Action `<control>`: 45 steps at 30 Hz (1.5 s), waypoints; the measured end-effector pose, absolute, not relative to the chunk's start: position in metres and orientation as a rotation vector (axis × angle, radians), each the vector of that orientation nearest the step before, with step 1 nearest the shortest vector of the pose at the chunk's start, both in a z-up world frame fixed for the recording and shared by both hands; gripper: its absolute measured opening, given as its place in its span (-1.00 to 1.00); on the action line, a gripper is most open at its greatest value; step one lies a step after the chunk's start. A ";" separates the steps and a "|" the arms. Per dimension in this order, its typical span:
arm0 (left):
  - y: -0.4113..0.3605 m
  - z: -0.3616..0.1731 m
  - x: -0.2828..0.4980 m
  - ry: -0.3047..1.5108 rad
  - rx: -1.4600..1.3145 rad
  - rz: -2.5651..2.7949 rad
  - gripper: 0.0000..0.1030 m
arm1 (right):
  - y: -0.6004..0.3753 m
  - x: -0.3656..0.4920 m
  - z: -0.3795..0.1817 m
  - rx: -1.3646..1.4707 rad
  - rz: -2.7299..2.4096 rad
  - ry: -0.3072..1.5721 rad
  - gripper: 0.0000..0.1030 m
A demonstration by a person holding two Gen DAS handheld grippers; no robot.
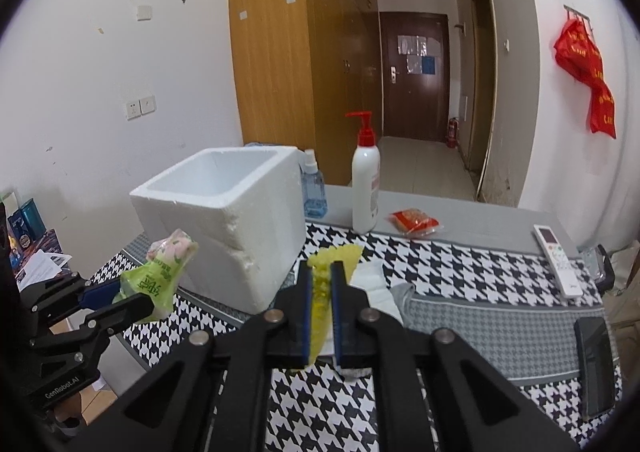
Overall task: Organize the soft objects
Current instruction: 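Carry the mesh sleeve with the right gripper over the foam box while the left gripper holds the bag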
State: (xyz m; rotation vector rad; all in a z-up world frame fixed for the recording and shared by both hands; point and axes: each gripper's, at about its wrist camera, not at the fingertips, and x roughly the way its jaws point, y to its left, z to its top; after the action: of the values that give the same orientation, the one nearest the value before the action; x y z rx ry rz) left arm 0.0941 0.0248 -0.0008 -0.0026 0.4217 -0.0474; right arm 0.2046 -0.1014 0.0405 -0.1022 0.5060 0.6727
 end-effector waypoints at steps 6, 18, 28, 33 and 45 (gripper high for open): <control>0.027 0.009 0.096 0.410 0.001 -0.040 -0.52 | -0.100 0.205 0.049 -0.095 0.680 0.484 -0.79; 0.032 0.029 0.091 0.364 0.011 -0.024 -0.52 | -0.092 0.199 0.070 -0.116 0.691 0.420 -0.79; 0.035 0.044 0.089 0.330 0.039 -0.011 -0.52 | -0.089 0.197 0.087 -0.095 0.703 0.375 -0.79; 0.040 0.050 0.089 0.316 0.042 0.002 -0.52 | -0.083 0.195 0.094 -0.103 0.713 0.352 -0.79; 0.053 0.056 0.083 0.297 0.054 0.047 -0.52 | -0.062 0.189 0.107 -0.100 0.757 0.308 -0.79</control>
State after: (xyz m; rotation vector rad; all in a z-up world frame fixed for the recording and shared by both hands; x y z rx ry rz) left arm 0.0829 0.0531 0.0561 0.0537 0.2968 0.0467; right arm 0.1895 -0.0619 0.1066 -0.1004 0.3084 0.7571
